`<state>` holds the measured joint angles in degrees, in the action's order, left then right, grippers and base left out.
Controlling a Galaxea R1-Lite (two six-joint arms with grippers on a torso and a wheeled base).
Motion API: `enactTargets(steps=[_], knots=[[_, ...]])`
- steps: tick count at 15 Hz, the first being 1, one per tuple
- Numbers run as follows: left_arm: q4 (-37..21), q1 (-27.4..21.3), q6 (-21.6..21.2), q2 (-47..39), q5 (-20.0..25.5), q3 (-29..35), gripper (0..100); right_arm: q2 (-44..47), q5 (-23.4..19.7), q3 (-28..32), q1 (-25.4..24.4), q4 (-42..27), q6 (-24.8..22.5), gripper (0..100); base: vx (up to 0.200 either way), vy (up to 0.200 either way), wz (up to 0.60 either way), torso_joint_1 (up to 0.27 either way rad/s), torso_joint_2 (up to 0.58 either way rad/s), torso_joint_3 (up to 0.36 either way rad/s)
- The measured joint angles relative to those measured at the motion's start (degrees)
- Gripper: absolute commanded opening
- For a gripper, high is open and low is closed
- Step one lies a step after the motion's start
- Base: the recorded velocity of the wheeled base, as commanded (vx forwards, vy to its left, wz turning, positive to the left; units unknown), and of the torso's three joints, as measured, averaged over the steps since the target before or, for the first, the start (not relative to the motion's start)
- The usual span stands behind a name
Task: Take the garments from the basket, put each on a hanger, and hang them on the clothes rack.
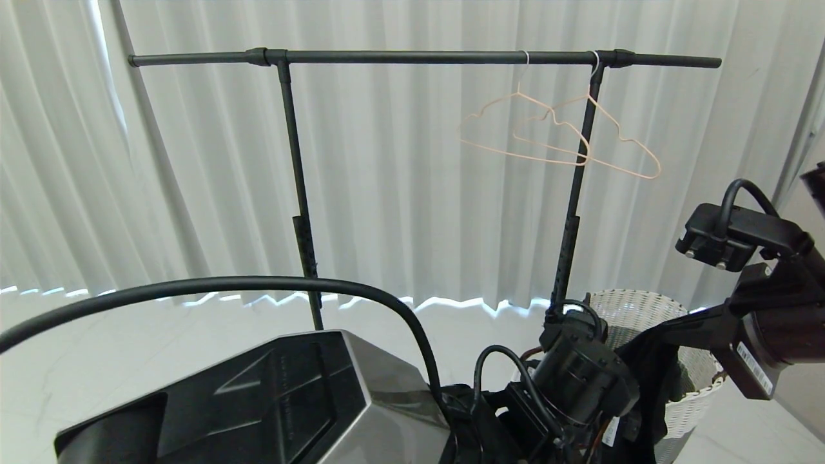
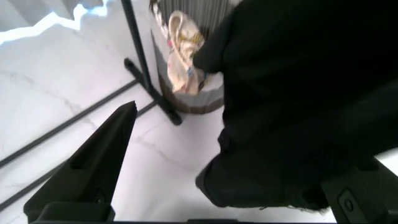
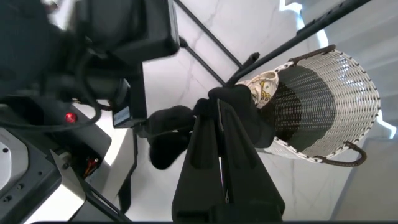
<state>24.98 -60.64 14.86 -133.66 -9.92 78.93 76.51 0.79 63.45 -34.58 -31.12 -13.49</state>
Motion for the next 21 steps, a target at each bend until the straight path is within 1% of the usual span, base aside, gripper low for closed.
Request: enactTargets(steps=[5, 9, 10, 14, 18, 19, 21], knots=[[-0.1, 0.1, -0.7, -2.4, -0.1, -1.4, 100, 0.0, 0.0, 0.0, -0.1, 0.0, 0.0, 0, 0.0, 0.0, 0.0, 0.0, 0.0, 0.0], [0.0, 0.2, -1.0, -2.4, -1.4, -2.7, 100, 0.0, -0.1, -0.2, -0.1, 0.0, 0.0, 0, 0.0, 0.0, 0.0, 0.0, 0.0, 0.0], [0.0, 0.2, -1.0, -2.3, -1.4, -2.9, 0, 0.0, 0.0, -0.2, -0.1, 0.0, 0.0, 0, 0.0, 0.0, 0.0, 0.0, 0.0, 0.0], [0.0, 0.0, -1.0, -1.8, -2.0, -3.5, 0, 0.0, 0.0, -0.2, -0.1, 0.0, 0.0, 0, 0.0, 0.0, 0.0, 0.0, 0.0, 0.0], [0.2, -0.9, -0.5, 0.0, -3.4, -8.0, 0, 0.2, -0.1, -0.7, -0.1, 0.0, 0.5, 0, 0.0, 0.0, 0.0, 0.0, 0.0, 0.0], [0.3, -1.2, 0.4, 1.5, -3.3, -9.7, 0, 0.4, -0.7, -1.0, -0.1, 0.0, 1.1, 0, 0.0, 0.0, 0.0, 0.0, 0.0, 0.0], [0.1, -1.5, 3.1, 6.0, -2.9, -13.4, 0, 0.9, -3.3, -1.4, -0.1, 0.4, 1.9, 0, 0.0, 0.0, 0.0, 0.0, 0.0, 0.0]])
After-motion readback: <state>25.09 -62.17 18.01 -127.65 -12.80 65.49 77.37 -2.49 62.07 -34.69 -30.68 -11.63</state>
